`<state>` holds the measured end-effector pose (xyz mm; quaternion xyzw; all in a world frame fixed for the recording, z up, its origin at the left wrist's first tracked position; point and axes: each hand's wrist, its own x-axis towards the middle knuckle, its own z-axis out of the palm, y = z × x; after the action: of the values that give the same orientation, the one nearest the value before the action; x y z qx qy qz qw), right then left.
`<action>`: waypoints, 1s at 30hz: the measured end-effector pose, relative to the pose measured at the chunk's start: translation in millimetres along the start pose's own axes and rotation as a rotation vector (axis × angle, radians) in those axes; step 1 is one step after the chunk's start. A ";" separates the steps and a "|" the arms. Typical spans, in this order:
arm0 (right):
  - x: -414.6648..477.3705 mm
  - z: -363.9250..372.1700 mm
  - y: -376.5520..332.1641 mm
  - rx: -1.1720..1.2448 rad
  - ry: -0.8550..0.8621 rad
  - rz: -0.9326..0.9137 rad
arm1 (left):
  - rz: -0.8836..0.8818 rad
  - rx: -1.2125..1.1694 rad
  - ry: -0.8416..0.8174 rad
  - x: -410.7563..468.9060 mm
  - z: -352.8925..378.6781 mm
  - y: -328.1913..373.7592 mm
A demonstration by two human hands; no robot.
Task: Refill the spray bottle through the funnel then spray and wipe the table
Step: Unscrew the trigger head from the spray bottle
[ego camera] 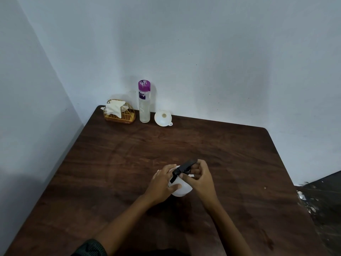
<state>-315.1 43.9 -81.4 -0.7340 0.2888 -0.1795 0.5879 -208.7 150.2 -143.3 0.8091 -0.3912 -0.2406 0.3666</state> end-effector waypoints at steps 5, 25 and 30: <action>5.9 -1.0 0.9 -0.053 -0.008 -0.035 | 0.013 0.055 -0.029 0.8 -1.7 1.9; 6.3 -5.0 2.3 -0.058 -0.079 -0.046 | 0.015 0.095 -0.037 -0.3 -1.7 0.9; -0.3 -10.1 -0.9 -0.057 -0.175 -0.046 | 0.017 0.100 -0.047 0.5 0.5 -3.0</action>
<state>-321.2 36.6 -78.1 -0.7698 0.2244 -0.1196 0.5855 -207.4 150.9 -146.1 0.8172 -0.4182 -0.2364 0.3183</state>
